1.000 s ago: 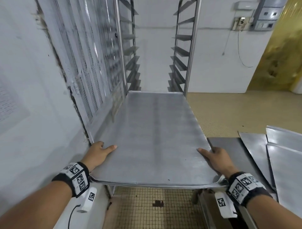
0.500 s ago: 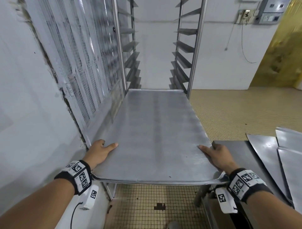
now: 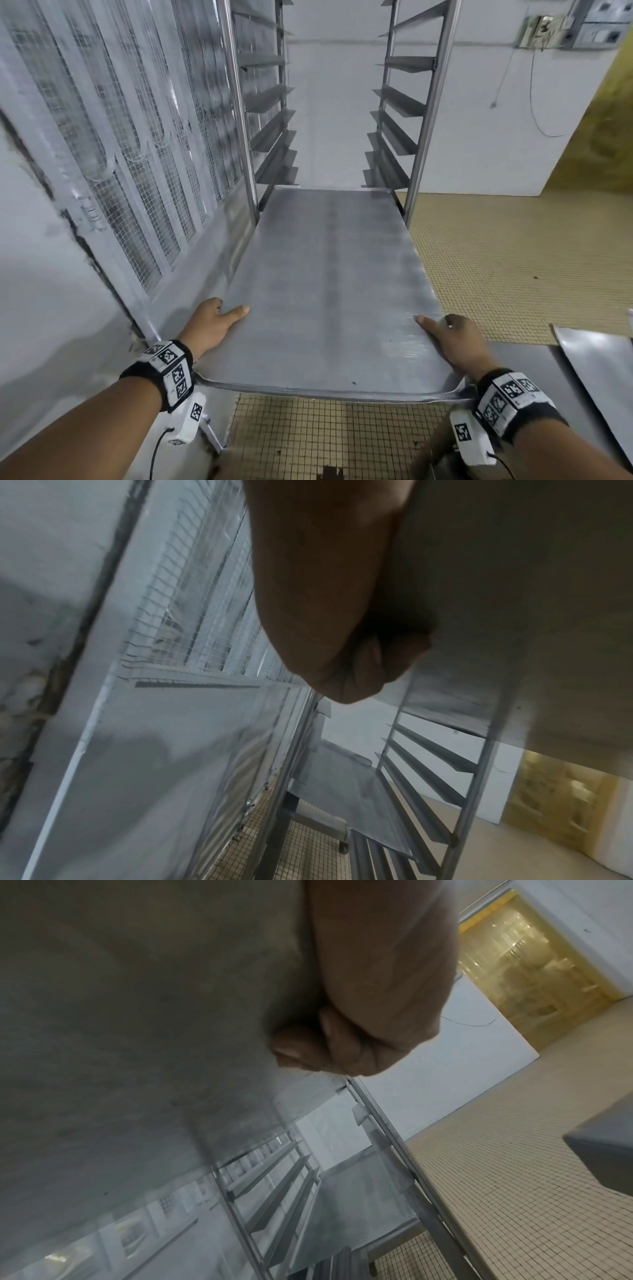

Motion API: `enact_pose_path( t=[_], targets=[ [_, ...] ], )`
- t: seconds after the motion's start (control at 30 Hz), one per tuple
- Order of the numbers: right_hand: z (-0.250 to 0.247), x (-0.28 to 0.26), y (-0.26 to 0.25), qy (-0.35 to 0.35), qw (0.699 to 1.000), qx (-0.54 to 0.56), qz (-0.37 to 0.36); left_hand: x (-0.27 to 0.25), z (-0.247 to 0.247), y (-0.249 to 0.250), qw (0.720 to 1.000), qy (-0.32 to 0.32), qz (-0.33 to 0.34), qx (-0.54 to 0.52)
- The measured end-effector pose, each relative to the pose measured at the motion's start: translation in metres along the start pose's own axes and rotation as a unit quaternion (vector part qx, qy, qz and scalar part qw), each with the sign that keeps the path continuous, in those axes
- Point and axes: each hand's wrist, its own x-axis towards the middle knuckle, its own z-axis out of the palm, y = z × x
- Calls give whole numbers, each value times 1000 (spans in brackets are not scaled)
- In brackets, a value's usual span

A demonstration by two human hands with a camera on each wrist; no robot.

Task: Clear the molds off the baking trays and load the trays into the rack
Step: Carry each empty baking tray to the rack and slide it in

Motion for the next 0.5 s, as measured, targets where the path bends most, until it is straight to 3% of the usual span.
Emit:
enact_pose_path(
  t=[0.2,0.5],
  targets=[
    [7,59,0,-17,998,-53,-2,50,24,-1,1000,2,-21,0],
    [16,104,-6,-42,999,-22,12,87,39,9,998,-3,-56,20]
  ],
)
